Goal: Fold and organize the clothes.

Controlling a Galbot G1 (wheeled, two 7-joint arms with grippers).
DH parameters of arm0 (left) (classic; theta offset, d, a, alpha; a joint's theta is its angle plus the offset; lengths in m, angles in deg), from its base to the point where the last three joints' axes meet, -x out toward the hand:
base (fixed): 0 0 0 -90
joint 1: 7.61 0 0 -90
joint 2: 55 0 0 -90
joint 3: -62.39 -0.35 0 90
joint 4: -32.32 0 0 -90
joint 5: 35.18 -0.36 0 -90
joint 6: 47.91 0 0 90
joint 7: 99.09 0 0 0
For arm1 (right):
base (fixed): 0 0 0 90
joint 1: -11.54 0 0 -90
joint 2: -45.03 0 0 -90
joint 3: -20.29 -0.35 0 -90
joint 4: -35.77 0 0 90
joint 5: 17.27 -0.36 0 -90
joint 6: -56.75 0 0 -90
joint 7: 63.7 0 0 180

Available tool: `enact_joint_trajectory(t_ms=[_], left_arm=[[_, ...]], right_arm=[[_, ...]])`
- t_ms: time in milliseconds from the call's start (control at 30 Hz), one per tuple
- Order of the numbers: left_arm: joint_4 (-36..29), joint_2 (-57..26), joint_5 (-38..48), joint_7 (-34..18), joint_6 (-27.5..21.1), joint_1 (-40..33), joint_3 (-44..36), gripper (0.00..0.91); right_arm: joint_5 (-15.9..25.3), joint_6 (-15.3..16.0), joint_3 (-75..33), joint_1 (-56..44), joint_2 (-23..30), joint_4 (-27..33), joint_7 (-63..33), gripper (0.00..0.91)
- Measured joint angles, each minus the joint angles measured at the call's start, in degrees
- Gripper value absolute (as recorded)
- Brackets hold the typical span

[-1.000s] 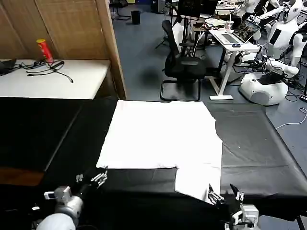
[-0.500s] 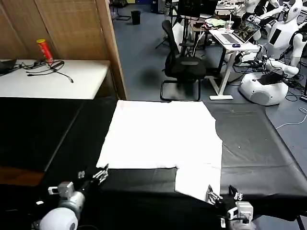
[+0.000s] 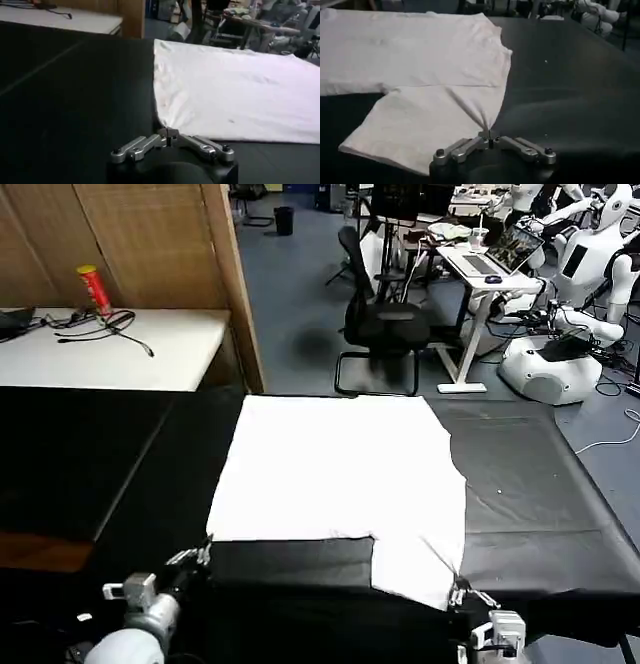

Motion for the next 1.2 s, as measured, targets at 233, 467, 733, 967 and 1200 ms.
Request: enact_joint_trajectory(t_ms=[233, 467, 733, 967, 1200], left_arm=[[-5.46, 0.12, -0.59, -0.42, 0.52, 8.1, 2.53, 0.0], [-8.11, 2.16, -2.23, -1.26, 2.82, 9.33, 2.52, 0.0], [-4.96, 5.84, -4.63, -1.31, 5.64, 0.12, -0.87, 0.0], [0.13, 6.4, -6.34, -1.18, 7.93, -6.53, -3.42, 0.0], [5.92, 6.26, -7.32, -1.16, 9.04, -12.35, -4.98, 0.0]], right_arm=[[0.19, -1.15, -0.5, -3.33, 0.07, -3.34, 0.47, 0.0], [-5.08, -7.99, -3.94, 1.55, -1.41, -1.91, 4.92, 0.0], [-6.67, -11.87, -4.05, 14.02, -3.87, 7.51, 5.86, 0.0], [-6.78, -12.45, -2.79, 24.07, -5.28, 16.25, 6.48, 0.0], [-7.01, -11.99, -1.26, 31.34, -6.37, 23.08, 7.31, 0.0]])
